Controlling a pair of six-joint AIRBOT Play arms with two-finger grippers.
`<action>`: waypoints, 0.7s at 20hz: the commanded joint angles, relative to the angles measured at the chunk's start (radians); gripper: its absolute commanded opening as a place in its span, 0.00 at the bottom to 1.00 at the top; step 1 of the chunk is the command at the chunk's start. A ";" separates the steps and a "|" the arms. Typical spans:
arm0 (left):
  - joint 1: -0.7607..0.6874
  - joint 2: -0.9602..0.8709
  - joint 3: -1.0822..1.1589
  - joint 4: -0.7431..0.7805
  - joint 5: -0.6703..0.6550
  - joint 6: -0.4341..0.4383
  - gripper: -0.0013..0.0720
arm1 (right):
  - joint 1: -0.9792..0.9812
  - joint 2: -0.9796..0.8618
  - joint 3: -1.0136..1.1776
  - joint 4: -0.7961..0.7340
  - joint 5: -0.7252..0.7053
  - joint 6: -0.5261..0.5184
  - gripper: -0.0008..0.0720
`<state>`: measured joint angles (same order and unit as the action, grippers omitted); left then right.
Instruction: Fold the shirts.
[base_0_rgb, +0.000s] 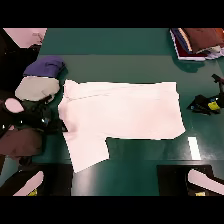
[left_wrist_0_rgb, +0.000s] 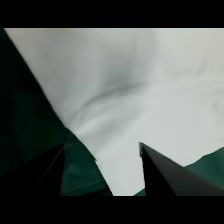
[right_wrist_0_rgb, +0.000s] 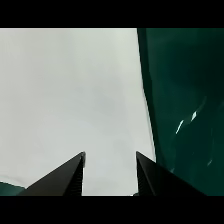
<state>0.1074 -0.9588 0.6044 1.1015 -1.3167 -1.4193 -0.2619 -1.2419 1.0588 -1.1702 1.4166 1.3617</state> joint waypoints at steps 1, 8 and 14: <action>0.001 0.069 -0.139 -0.066 -0.016 0.000 0.74 | -0.015 0.039 -0.024 0.000 -0.003 -0.002 0.53; 0.001 0.069 -0.226 -0.121 0.110 0.038 0.74 | 0.029 0.039 -0.024 -0.001 0.000 -0.002 0.53; 0.001 0.069 -0.224 -0.183 0.153 0.067 0.05 | -0.046 0.049 -0.127 -0.010 0.068 -0.002 0.53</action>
<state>0.1078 -0.8913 0.3824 0.9565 -1.1847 -1.3758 -0.2668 -1.1995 0.9939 -1.1770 1.4536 1.3594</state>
